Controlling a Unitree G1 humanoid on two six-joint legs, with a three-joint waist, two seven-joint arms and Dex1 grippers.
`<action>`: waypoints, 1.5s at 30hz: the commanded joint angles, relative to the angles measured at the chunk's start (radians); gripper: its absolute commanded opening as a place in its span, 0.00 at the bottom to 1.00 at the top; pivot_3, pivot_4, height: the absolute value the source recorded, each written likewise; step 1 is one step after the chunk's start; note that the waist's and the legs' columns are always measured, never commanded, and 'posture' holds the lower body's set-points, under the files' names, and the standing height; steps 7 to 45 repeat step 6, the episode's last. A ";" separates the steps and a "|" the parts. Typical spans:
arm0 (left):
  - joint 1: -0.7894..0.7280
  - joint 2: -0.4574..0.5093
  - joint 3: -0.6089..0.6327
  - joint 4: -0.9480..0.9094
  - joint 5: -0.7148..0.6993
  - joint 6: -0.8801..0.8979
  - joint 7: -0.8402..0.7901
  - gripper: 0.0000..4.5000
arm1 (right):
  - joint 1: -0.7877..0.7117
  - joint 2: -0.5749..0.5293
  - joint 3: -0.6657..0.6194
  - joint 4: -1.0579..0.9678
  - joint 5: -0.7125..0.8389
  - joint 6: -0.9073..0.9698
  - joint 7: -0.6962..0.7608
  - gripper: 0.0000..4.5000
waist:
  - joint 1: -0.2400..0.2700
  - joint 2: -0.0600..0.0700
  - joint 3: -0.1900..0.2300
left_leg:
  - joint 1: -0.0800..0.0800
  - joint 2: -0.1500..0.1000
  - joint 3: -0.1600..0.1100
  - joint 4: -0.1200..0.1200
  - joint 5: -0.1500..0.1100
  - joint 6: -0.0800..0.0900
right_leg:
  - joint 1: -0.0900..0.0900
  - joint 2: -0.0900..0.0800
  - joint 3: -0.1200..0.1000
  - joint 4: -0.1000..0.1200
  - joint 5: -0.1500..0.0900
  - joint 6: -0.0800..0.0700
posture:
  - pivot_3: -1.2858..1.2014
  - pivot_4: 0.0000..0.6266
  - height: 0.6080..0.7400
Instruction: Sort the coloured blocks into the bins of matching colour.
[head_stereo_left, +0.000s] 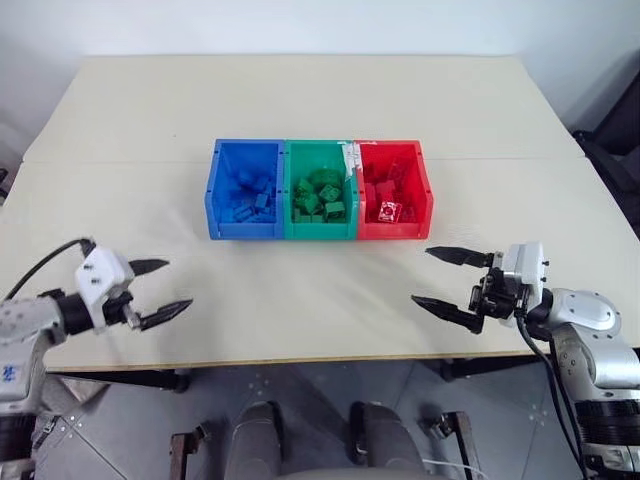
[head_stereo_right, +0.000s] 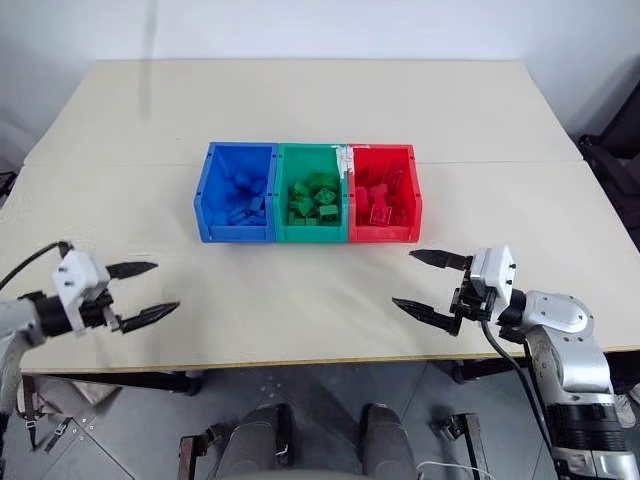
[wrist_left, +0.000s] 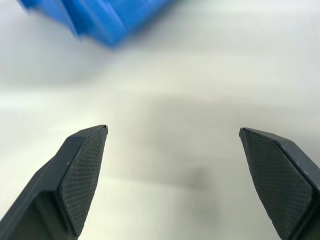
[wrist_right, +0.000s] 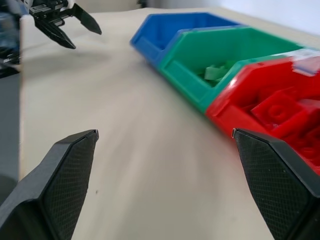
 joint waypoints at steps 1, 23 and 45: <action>0.029 -0.036 0.049 -0.081 -0.020 -0.040 0.049 1.00 | -0.022 -0.013 -0.012 0.041 -0.003 -0.041 0.035 1.00 | -0.002 0.000 0.000 | 0.000 0.000 0.000 0.000 0.000 0.000 | 0.000 0.000 0.000 0.000 0.000 -0.001 | 0.52 0.24 1.00; 0.045 -0.086 0.030 -0.128 -0.018 -0.016 0.099 1.00 | -0.034 -0.012 -0.031 0.079 -0.017 -0.062 0.022 1.00 | -0.007 0.000 0.000 | 0.000 0.001 0.001 0.000 0.000 0.000 | -0.001 0.000 0.000 0.001 0.001 -0.001 | 0.52 0.24 1.00; 0.045 -0.086 0.030 -0.128 -0.018 -0.016 0.099 1.00 | -0.034 -0.012 -0.031 0.079 -0.017 -0.062 0.022 1.00 | -0.007 0.000 0.000 | 0.000 0.001 0.001 0.000 0.000 0.000 | -0.001 0.000 0.000 0.001 0.001 -0.001 | 0.52 0.24 1.00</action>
